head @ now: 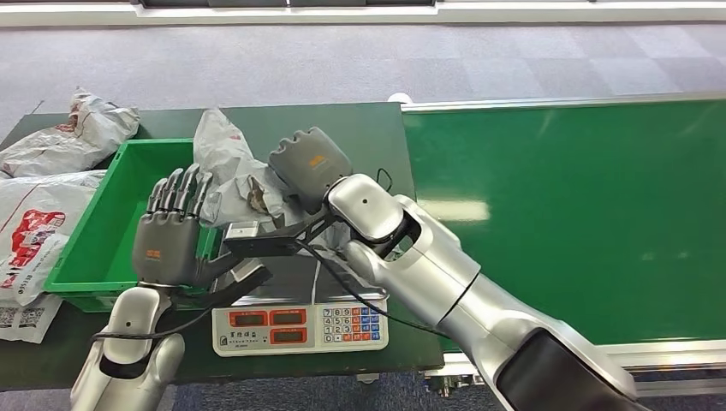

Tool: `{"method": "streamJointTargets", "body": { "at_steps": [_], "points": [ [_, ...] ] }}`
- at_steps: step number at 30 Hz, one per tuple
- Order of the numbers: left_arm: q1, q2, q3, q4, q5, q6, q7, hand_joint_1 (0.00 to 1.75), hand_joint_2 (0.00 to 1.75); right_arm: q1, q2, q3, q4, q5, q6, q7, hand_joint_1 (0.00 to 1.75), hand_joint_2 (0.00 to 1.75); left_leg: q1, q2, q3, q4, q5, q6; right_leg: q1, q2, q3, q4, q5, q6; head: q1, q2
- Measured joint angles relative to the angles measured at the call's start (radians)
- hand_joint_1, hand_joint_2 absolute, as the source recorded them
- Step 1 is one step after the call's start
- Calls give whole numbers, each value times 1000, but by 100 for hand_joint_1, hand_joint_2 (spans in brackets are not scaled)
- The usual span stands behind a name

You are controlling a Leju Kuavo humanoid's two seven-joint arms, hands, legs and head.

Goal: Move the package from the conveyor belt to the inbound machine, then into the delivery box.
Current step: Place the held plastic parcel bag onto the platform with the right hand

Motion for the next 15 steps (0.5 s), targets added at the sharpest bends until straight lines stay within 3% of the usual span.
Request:
{"method": "streamJointTargets", "body": {
  "at_steps": [3,8,12,15],
  "points": [
    [25,1,28,-24,-2,30,-3,0,0,6,4,42,37,-30,26,23,4,175,0,-1,0,0,0,0,0,0,0,0,0,0,0,0],
    [58,2,49,-58,-18,60,-6,0,0,2,5,67,121,-66,31,22,0,175,-1,-1,0,0,0,0,0,-1,0,0,0,0,0,0],
    [59,6,59,-83,-19,70,-2,0,0,6,-6,83,179,-65,46,20,0,0,-1,-3,-1,0,1,-1,0,-3,-1,-1,1,-1,0,0],
    [55,15,70,-93,-10,69,-2,0,0,8,-19,90,196,-75,47,12,0,0,-1,-2,-1,0,1,-1,0,-2,-1,-1,1,-1,0,0]
  ]
}}
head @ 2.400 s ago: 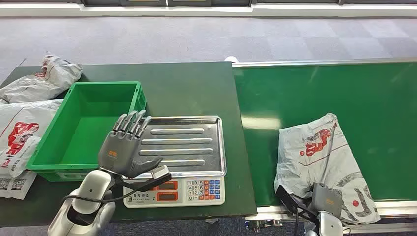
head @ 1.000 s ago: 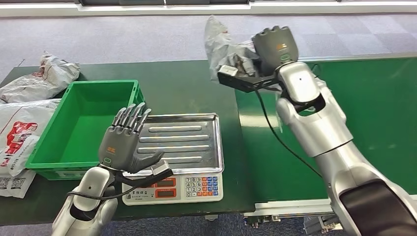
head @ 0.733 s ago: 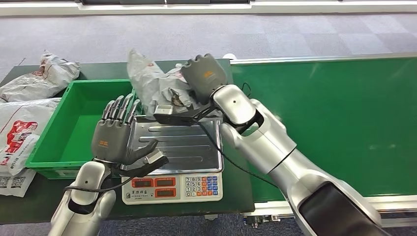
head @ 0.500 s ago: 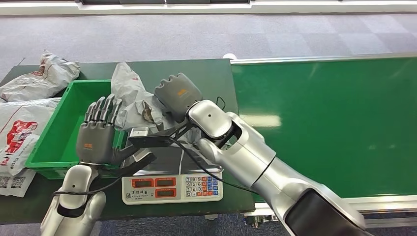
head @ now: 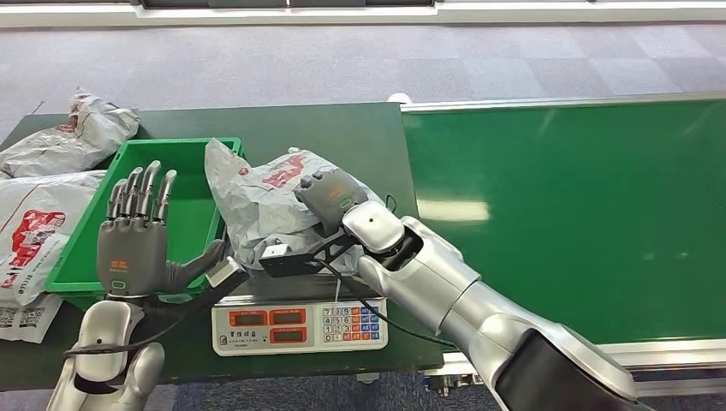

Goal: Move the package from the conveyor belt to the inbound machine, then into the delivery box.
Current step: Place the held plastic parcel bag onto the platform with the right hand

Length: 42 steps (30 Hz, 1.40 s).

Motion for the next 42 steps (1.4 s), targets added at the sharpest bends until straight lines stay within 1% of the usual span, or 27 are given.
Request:
{"method": "streamJointTargets", "body": {
  "at_steps": [4,9,13,17,20,23,25,27,32,34,36,37,39,40,42],
  "points": [
    [-1,18,10,-16,17,-4,-1,0,0,1,-27,2,-1,-40,15,-19,0,0,0,0,0,0,0,0,0,0,0,0,0,-1,0,0],
    [18,23,27,-45,23,10,-6,0,0,-20,-64,-11,-35,-130,70,-28,0,0,0,0,0,0,0,0,0,0,0,0,1,-1,0,0],
    [46,21,37,-71,24,48,-5,0,0,-83,-85,-46,-65,-193,107,-28,0,0,0,0,0,0,0,0,0,0,0,0,1,-1,0,0],
    [63,17,50,-89,24,77,-5,0,0,-147,-105,-75,-96,-223,130,-19,0,0,0,0,0,0,0,0,0,0,0,0,1,-1,0,0],
    [67,14,53,-95,26,83,-6,0,0,-171,-114,-84,-112,-229,123,-6,0,0,0,0,0,0,1,-1,0,0,0,0,1,-1,0,0],
    [71,11,53,-99,32,101,-15,0,0,-214,-135,-101,-138,-230,96,30,0,0,0,0,-2,1,2,-1,0,0,-2,0,3,-1,0,0],
    [72,10,53,-99,42,117,-30,0,0,-268,-168,-129,-172,-233,94,62,0,0,0,-1,-4,1,3,-1,0,-1,-4,0,3,-1,0,0],
    [72,10,52,-99,53,134,-47,0,0,-319,-216,-161,-212,-245,113,76,0,0,0,-3,-5,2,4,-1,0,-2,-4,0,4,-1,0,0],
    [65,10,51,-97,77,201,-84,0,0,-373,-385,-255,-314,-315,156,57,0,0,0,-6,-7,5,4,0,0,-5,-3,0,4,1,0,0],
    [57,14,50,-95,86,196,-95,0,0,-384,-449,-288,-345,-351,174,55,0,87,-1,-5,-8,6,3,1,-1,-5,-3,-1,5,2,0,0],
    [41,22,44,-90,110,161,-111,0,0,-391,-505,-309,-374,-382,188,60,0,175,-1,-4,-8,6,3,1,-1,-4,-4,-1,6,3,0,0],
    [27,28,38,-85,126,127,-121,0,44,-393,-532,-316,-389,-396,193,65,0,175,-1,-4,-8,6,3,1,-1,-4,-5,-1,6,3,0,0],
    [-16,44,16,-62,162,28,-142,0,131,-387,-587,-326,-420,-416,194,70,0,175,-2,-5,-8,6,4,2,-1,-4,-5,-2,6,3,0,0],
    [-49,55,0,-41,182,-35,-153,0,131,-379,-614,-330,-437,-426,191,70,0,175,-2,-5,-8,6,5,2,0,-5,-5,-2,7,4,0,0],
    [-138,82,-42,25,224,-155,-172,0,44,-347,-676,-335,-481,-452,181,62,0,175,-3,-7,-9,7,7,2,1,-6,-5,-2,8,4,0,0]
  ]
}}
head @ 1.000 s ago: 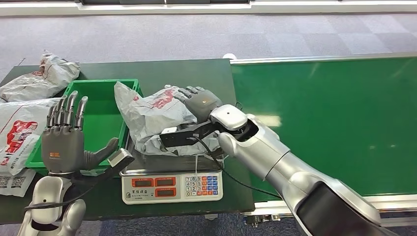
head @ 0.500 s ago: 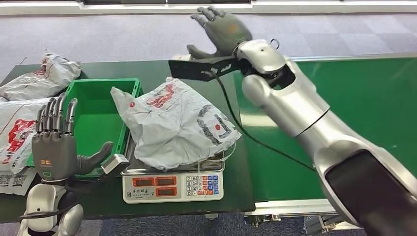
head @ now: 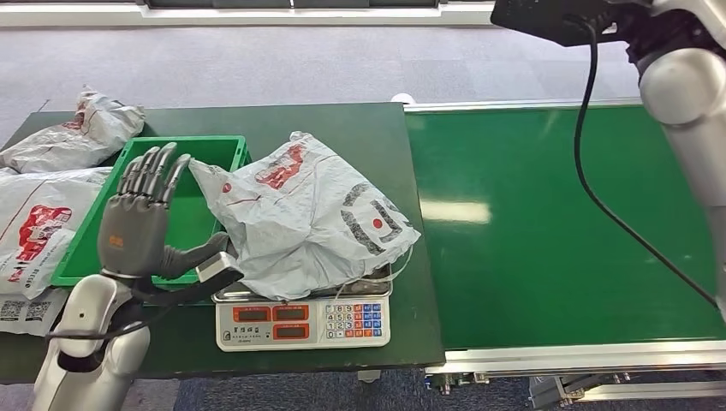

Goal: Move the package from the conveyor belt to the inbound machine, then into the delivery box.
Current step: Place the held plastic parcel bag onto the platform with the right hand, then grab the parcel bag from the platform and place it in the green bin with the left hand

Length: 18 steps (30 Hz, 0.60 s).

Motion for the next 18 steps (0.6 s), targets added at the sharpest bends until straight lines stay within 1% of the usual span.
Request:
{"method": "streamJointTargets", "body": {
  "at_steps": [1,3,5,7,8,9,10,11,13,14,16,18],
  "points": [
    [-55,17,-24,40,24,-52,-10,0,0,25,-35,-4,-27,-19,-6,-6,0,175,0,-1,0,0,1,0,1,-1,0,0,1,0,0,0],
    [-180,54,-81,129,83,-157,-28,0,0,97,-119,-20,-93,-64,-23,-15,0,175,1,-2,-1,1,2,0,2,-3,0,0,2,-1,0,0],
    [-326,94,-150,225,155,-275,-44,0,87,215,-226,-53,-180,-124,-54,-21,0,175,3,-6,-1,3,3,0,4,-6,1,-1,2,-1,0,0],
    [-477,129,-234,322,224,-382,-50,0,175,401,-348,-130,-289,-184,-98,-37,0,175,7,-11,-3,4,2,0,6,-11,4,-3,2,0,0,0],
    [-548,143,-279,367,256,-428,-48,0,175,520,-401,-191,-350,-195,-121,-54,0,175,9,-12,-4,4,2,1,7,-12,5,-4,2,0,1,0],
    [-611,154,-325,409,286,-463,-43,0,175,646,-438,-263,-410,-186,-137,-77,0,175,10,-13,-5,4,1,1,7,-13,5,-4,2,0,1,0],
    [-669,162,-372,449,315,-489,-35,0,175,778,-459,-345,-470,-158,-150,-106,0,175,11,-12,-6,3,0,1,7,-12,4,-4,2,0,0,0],
    [-720,167,-419,485,341,-509,-26,0,175,905,-465,-425,-527,-114,-161,-135,0,175,11,-11,-7,3,-1,1,7,-12,3,-4,2,0,0,0],
    [-800,169,-506,548,388,-536,-14,0,175,1120,-449,-548,-625,-9,-195,-179,0,175,10,-10,-8,2,-2,1,6,-10,1,-4,1,0,0,0],
    [-829,168,-547,575,411,-553,-12,0,175,1205,-434,-587,-663,40,-219,-189,0,175,10,-9,-8,1,-2,1,6,-10,0,-5,0,0,0,0],
    [-868,164,-617,617,449,-584,-13,0,175,1338,-405,-634,-727,103,-260,-192,0,175,9,-8,-8,1,-1,1,5,-9,-1,-4,0,-1,0,0],
    [-893,162,-673,648,472,-597,-12,0,175,1432,-387,-668,-779,120,-277,-181,0,175,8,-5,-9,0,-1,1,4,-7,-3,-3,0,-1,0,0]
  ]
}}
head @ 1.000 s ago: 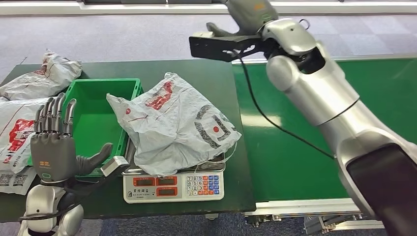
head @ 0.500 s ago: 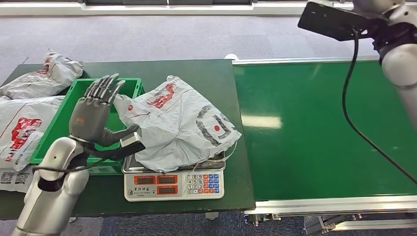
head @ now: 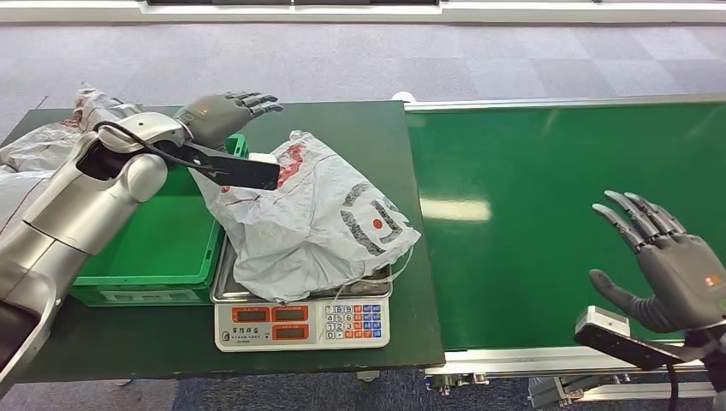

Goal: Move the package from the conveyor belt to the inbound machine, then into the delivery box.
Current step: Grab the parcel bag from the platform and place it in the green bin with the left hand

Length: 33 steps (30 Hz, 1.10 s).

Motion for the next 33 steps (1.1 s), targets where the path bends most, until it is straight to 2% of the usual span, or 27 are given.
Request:
{"method": "streamJointTargets", "body": {
  "at_steps": [3,6,12,16,19,24,27,28,31,32,33],
  "points": [
    [-28,-2,-56,30,34,-26,4,0,175,78,18,-43,-50,-9,3,10,0,175,0,5,1,0,0,0,0,5,-1,0,0,0,0,0],
    [-48,-11,-112,61,96,-90,-1,0,175,135,40,-78,-90,-21,4,1,0,175,-1,6,1,0,0,0,-1,6,-1,0,1,0,0,0],
    [-34,-29,-215,123,187,-125,-28,0,175,216,94,-124,-153,-11,-12,-15,0,175,-2,8,2,0,0,0,-2,8,-1,0,1,1,0,0],
    [24,-40,-286,181,223,-81,-70,0,0,239,145,-130,-168,10,-28,-30,0,175,-3,10,3,-1,0,0,-3,10,-1,0,1,1,0,0],
    [95,-74,-314,258,235,-23,-119,0,0,239,190,-122,-167,43,-49,-40,0,175,-3,11,3,-1,0,0,-3,11,-1,0,1,1,0,0],
    [177,-183,-322,413,245,78,-173,0,0,226,244,-84,-156,84,-79,-31,0,175,-6,5,10,-2,-6,7,-6,5,15,-1,-9,7,0,0],
    [201,-241,-318,478,250,112,-170,0,131,223,263,-68,-151,84,-86,-28,0,175,-7,-2,28,-3,-16,11,-7,-4,39,-1,-26,10,0,0],
    [204,-259,-315,496,250,120,-166,31,175,222,269,-65,-150,84,-88,-28,0,175,-7,-5,35,-4,-18,11,-7,-6,46,-1,-31,10,0,0],
    [199,-306,-304,536,248,132,-149,161,175,216,287,-54,-150,83,-94,-28,0,175,-8,-13,40,-2,-19,13,-7,-13,55,-1,-34,10,0,0],
    [197,-320,-301,544,246,137,-146,175,175,213,293,-50,-150,83,-97,-28,0,175,-8,-14,39,-2,-19,13,-8,-15,55,-1,-32,11,0,0],
    [195,-333,-298,551,243,145,-144,175,175,210,297,-47,-150,83,-100,-29,0,175,-8,-15,38,-1,-19,13,-8,-16,54,0,-30,12,0,0]
  ]
}}
